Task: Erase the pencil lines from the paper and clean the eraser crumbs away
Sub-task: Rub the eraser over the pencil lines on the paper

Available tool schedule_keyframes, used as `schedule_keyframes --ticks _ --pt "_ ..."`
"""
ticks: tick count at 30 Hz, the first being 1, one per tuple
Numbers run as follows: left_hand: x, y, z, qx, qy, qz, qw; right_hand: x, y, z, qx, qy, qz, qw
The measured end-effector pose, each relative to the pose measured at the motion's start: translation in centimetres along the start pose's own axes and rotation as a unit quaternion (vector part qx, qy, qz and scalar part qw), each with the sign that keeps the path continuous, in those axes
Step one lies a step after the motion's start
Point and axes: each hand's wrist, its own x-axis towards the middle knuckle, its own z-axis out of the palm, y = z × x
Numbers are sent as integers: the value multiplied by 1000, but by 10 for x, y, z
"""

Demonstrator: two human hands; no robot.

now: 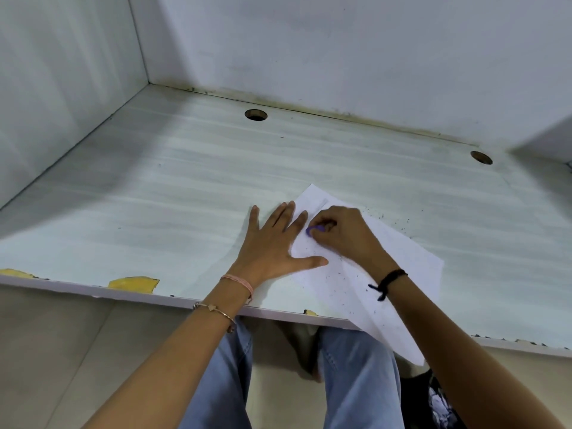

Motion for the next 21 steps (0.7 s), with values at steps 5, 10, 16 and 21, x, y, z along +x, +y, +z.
schedule_keyframes --ticks 5,10,16,21 --pt "0 -1 -1 5 -5 4 1000 8 14 -13 -9 4 18 1000" --pt "0 -1 -1 -1 -2 2 1000 4 8 -4 2 16 13 1000" --pt "-1 -1 -1 0 0 6 1000 14 12 -13 -7 12 20 1000" --pt "0 -2 1 8 -1 5 1000 -8 -2 -2 21 -63 -12 998"
